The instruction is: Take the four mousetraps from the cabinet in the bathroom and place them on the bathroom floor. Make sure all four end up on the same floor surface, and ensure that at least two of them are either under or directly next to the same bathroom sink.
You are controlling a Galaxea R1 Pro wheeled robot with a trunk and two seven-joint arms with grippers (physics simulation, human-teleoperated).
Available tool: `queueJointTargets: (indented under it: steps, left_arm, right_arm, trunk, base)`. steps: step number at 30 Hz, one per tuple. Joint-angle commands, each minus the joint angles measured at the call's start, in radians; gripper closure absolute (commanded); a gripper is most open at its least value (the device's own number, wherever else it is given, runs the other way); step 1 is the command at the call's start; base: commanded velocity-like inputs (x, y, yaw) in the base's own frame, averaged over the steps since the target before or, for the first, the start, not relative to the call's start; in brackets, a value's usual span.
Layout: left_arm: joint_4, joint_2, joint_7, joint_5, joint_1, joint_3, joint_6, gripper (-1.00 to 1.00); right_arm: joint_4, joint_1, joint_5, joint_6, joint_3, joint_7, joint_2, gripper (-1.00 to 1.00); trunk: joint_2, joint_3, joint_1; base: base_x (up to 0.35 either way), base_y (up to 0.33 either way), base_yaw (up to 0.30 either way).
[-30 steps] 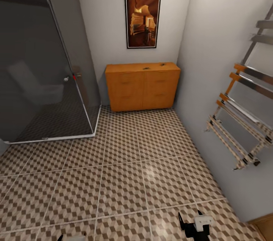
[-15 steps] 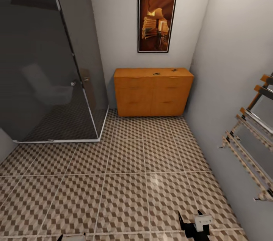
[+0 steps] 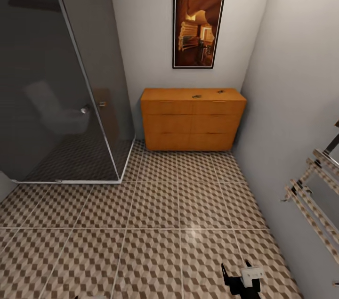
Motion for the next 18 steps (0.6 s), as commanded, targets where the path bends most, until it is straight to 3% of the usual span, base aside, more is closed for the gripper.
queueJointTargets:
  steps: [1, 11, 18]
  left_arm:
    - [0.003, -0.001, 0.004, 0.003, -0.001, -0.009, -0.002, -1.0]
    - [0.003, -0.001, 0.004, 0.003, -0.001, -0.009, 0.007, -1.0]
    - [0.003, -0.001, 0.004, 0.003, -0.001, -0.009, 0.008, -1.0]
  right_arm:
    - [0.001, -0.001, -0.006, -0.002, 0.009, -0.003, 0.0, -1.0]
    - [0.001, -0.001, -0.006, -0.003, 0.009, -0.002, 0.0, -1.0]
    - [0.001, -0.001, -0.006, -0.003, 0.009, -0.002, 0.0, -1.0]
  trunk:
    - [-0.002, -0.002, 0.001]
    - [-0.002, -0.002, 0.001]
    - [-0.002, -0.002, 0.001]
  base:
    - [0.317, -0.141, 0.001]
    - [0.314, -0.139, -0.013]
    - [0.312, -0.031, -0.059]
